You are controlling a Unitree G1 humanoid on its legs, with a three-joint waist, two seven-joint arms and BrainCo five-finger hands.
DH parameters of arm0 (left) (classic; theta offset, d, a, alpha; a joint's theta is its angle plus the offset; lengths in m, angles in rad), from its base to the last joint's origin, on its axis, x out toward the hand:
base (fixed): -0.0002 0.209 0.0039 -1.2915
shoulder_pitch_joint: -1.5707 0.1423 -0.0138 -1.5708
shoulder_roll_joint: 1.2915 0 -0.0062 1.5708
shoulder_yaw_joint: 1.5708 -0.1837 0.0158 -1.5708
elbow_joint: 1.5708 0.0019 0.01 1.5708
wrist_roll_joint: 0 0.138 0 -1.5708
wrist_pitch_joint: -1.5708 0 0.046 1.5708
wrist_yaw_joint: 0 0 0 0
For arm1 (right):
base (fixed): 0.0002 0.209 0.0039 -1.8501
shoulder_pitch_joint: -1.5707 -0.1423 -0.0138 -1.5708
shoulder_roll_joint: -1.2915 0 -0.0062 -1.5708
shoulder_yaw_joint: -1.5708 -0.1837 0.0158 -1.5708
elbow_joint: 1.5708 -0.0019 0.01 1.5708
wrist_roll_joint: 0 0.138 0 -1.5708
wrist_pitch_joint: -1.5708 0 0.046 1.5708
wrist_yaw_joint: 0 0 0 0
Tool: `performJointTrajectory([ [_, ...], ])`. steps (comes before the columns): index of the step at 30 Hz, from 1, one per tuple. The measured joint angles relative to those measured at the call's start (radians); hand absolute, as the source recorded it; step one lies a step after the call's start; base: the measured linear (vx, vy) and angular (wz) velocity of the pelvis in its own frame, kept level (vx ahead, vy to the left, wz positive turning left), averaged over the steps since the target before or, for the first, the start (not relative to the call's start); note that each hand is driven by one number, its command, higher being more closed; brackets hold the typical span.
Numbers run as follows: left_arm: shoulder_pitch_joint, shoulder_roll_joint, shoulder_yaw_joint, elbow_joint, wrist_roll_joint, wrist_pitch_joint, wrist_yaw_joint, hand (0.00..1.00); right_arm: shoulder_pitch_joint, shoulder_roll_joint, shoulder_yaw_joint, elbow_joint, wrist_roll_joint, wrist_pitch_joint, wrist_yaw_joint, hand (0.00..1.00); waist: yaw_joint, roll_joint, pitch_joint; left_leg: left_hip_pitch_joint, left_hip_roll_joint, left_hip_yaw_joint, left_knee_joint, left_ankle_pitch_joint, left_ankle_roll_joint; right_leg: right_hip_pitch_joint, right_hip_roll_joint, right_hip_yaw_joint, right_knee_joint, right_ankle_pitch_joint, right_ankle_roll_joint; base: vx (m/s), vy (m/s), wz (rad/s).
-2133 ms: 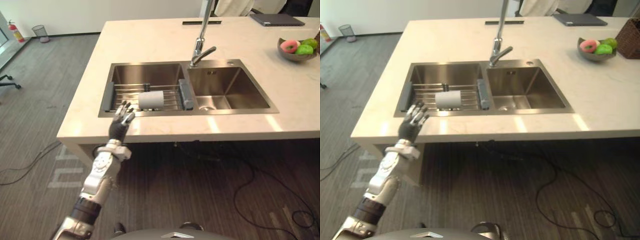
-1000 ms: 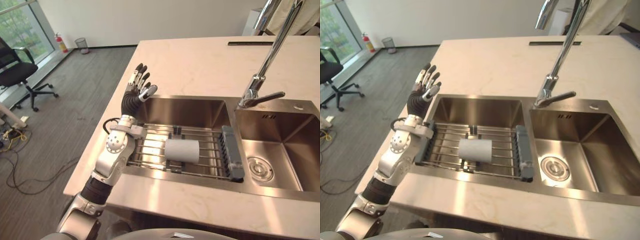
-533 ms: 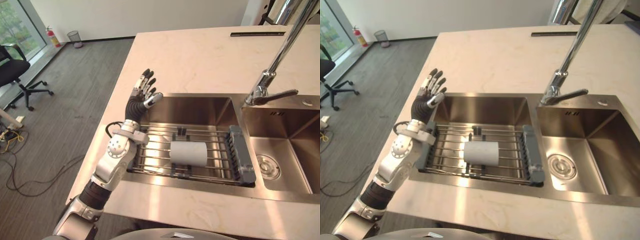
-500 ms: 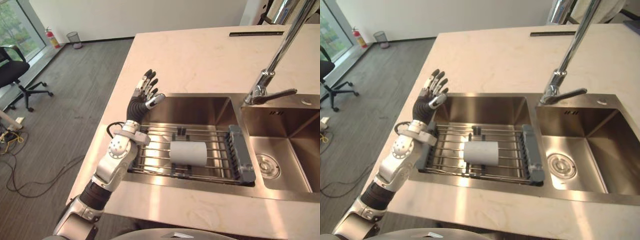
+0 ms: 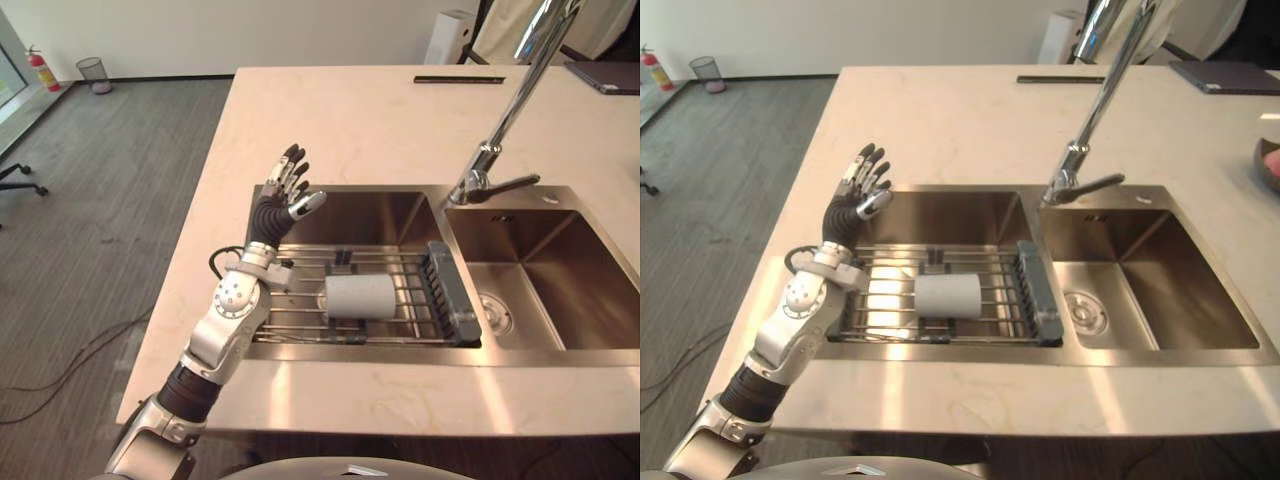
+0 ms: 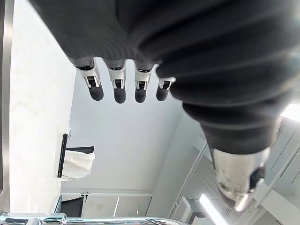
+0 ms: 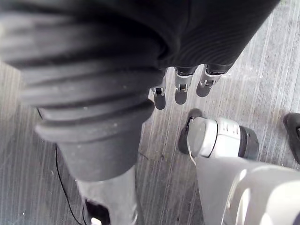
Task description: Walk over to the sink, pick up the cup, carry it to the dishwasher, place the cup inside the dishwasher, then close the dishwasher door
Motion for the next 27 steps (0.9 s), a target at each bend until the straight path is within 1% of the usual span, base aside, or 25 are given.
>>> performJointTrajectory([
  [1, 0.000, -0.002, 0.029, 0.003, 0.003, -0.004, 0.008, 0.00, 0.010, 0.000, 0.000, 0.001, -0.009, 0.002, -0.004, 0.00, 0.003, 0.000, 0.000, 0.001, -0.003, 0.006, 0.005, 0.001, -0.001, -0.007, -0.020, -0.058, 0.016, -0.007, -0.037, 0.00, 0.065, -0.25],
  [2, 0.001, -0.005, 0.064, 0.006, 0.011, -0.012, 0.018, 0.00, 0.019, 0.002, 0.000, 0.002, -0.015, 0.006, -0.005, 0.00, 0.007, 0.003, -0.003, 0.000, 0.003, 0.014, 0.006, 0.000, -0.003, -0.007, -0.028, -0.110, 0.016, 0.008, -0.076, 0.01, 0.059, -0.25],
  [3, 0.001, -0.009, 0.084, 0.007, 0.023, -0.019, 0.021, 0.00, 0.020, 0.003, 0.000, 0.003, -0.016, 0.009, -0.006, 0.00, 0.006, 0.003, -0.003, -0.001, 0.005, 0.017, 0.006, -0.001, -0.003, -0.007, -0.027, -0.118, 0.013, 0.013, -0.077, 0.03, 0.030, -0.19],
  [4, 0.000, -0.010, 0.110, 0.013, 0.043, -0.038, 0.037, 0.00, 0.023, 0.004, 0.000, 0.005, -0.015, 0.025, -0.007, 0.00, 0.006, -0.005, -0.006, -0.003, 0.006, 0.024, 0.006, -0.002, -0.005, -0.009, -0.027, -0.122, 0.005, 0.029, -0.051, 0.02, 0.003, -0.15],
  [5, 0.002, -0.009, 0.119, 0.017, 0.047, -0.043, 0.041, 0.00, 0.025, 0.004, 0.000, 0.007, -0.014, 0.032, -0.008, 0.00, 0.009, -0.008, -0.008, -0.003, 0.007, 0.030, 0.006, -0.004, -0.007, -0.010, -0.026, -0.122, -0.003, 0.037, -0.035, 0.03, -0.007, -0.23],
  [7, 0.005, -0.008, 0.129, 0.024, 0.068, -0.055, 0.058, 0.00, 0.024, 0.003, -0.004, 0.008, -0.014, 0.061, -0.009, 0.00, 0.011, -0.011, -0.009, 0.001, 0.009, 0.038, 0.006, -0.011, -0.010, -0.004, -0.019, -0.122, -0.027, 0.063, 0.007, 0.05, -0.006, -0.26],
  [9, 0.005, -0.007, 0.130, 0.038, 0.082, -0.059, 0.059, 0.00, 0.021, 0.003, -0.016, 0.009, -0.016, 0.078, -0.009, 0.00, 0.013, -0.009, -0.011, 0.012, 0.010, 0.059, 0.006, -0.010, -0.007, 0.000, -0.016, -0.124, -0.041, 0.079, 0.031, 0.07, 0.002, -0.32],
  [11, 0.005, -0.009, 0.128, 0.068, 0.088, -0.057, 0.069, 0.00, 0.024, 0.003, -0.021, 0.011, -0.024, 0.086, -0.008, 0.00, 0.001, -0.006, -0.016, 0.024, 0.012, 0.060, 0.006, -0.015, -0.006, 0.018, -0.012, -0.126, -0.058, 0.084, 0.038, 0.07, 0.007, -0.16],
  [12, 0.005, -0.011, 0.126, 0.080, 0.087, -0.057, 0.082, 0.00, 0.026, 0.007, -0.020, 0.013, -0.048, 0.086, -0.007, 0.00, -0.004, -0.006, -0.016, 0.028, 0.013, 0.060, 0.012, -0.021, -0.006, 0.033, -0.012, -0.129, -0.068, 0.088, 0.041, 0.06, 0.016, -0.01],
  [13, 0.005, -0.016, 0.127, 0.091, 0.086, -0.057, 0.091, 0.00, 0.029, 0.012, -0.020, 0.013, -0.055, 0.084, -0.007, 0.00, -0.002, -0.006, -0.016, 0.027, 0.015, 0.059, 0.025, -0.031, -0.006, 0.039, -0.012, -0.132, -0.078, 0.094, 0.048, 0.05, 0.016, 0.00],
  [14, 0.005, -0.017, 0.126, 0.094, 0.087, -0.056, 0.096, 0.00, 0.029, 0.013, -0.019, 0.013, -0.055, 0.083, -0.007, 0.00, -0.001, -0.006, -0.016, 0.025, 0.016, 0.058, 0.033, -0.036, -0.005, 0.043, -0.012, -0.136, -0.084, 0.095, 0.047, 0.01, 0.011, 0.05],
  [16, 0.005, -0.018, 0.127, 0.093, 0.089, -0.055, 0.100, 0.00, 0.029, 0.013, -0.010, 0.010, -0.055, 0.064, -0.005, 0.00, 0.005, -0.004, -0.025, 0.014, 0.019, 0.052, 0.045, -0.050, -0.008, 0.052, -0.012, -0.150, -0.107, 0.102, 0.046, 0.01, 0.000, 0.07],
  [18, 0.006, -0.018, 0.128, 0.093, 0.095, -0.056, 0.101, 0.00, 0.027, 0.010, 0.010, 0.002, -0.055, 0.051, -0.003, 0.00, 0.012, -0.003, -0.027, 0.013, 0.019, 0.051, 0.045, -0.052, -0.011, 0.053, -0.012, -0.152, -0.109, 0.102, 0.046, 0.01, 0.002, 0.02],
  [20, 0.008, -0.018, 0.128, 0.093, 0.107, -0.056, 0.102, 0.00, 0.021, 0.005, 0.044, 0.001, -0.054, 0.040, -0.001, 0.00, 0.013, -0.002, -0.027, 0.011, 0.019, 0.049, 0.045, -0.050, -0.006, 0.053, -0.012, -0.154, -0.110, 0.102, 0.046, 0.02, 0.003, 0.02],
  [22, 0.014, -0.016, 0.126, 0.094, 0.120, -0.059, 0.097, 0.00, 0.016, 0.002, 0.068, -0.009, -0.045, 0.033, -0.001, 0.00, 0.011, -0.003, -0.028, 0.010, 0.017, 0.047, 0.046, -0.048, -0.005, 0.057, -0.012, -0.159, -0.114, 0.102, 0.046, 0.04, 0.002, 0.06],
  [24, 0.032, -0.005, 0.121, 0.102, 0.149, -0.072, 0.078, 0.00, 0.017, 0.004, 0.083, -0.030, -0.044, 0.035, 0.000, 0.00, 0.001, -0.002, -0.031, 0.013, 0.014, 0.036, 0.046, -0.047, -0.004, 0.074, -0.012, -0.177, -0.132, 0.106, 0.048, 0.04, -0.004, 0.13],
  [25, 0.035, 0.005, 0.110, 0.106, 0.168, -0.081, 0.075, 0.00, 0.017, 0.002, 0.090, -0.038, -0.044, 0.038, 0.000, 0.00, 0.002, 0.000, -0.032, 0.013, 0.014, 0.035, 0.046, -0.047, -0.004, 0.078, -0.011, -0.180, -0.136, 0.108, 0.047, 0.02, -0.012, 0.09],
  [27, 0.039, 0.024, 0.091, 0.114, 0.191, -0.093, 0.042, 0.00, 0.011, 0.001, 0.105, -0.040, -0.044, 0.048, 0.000, 0.00, 0.007, 0.001, -0.034, 0.014, 0.015, 0.033, 0.046, -0.047, -0.004, 0.085, -0.009, -0.184, -0.147, 0.113, 0.042, 0.01, -0.011, 0.04],
])
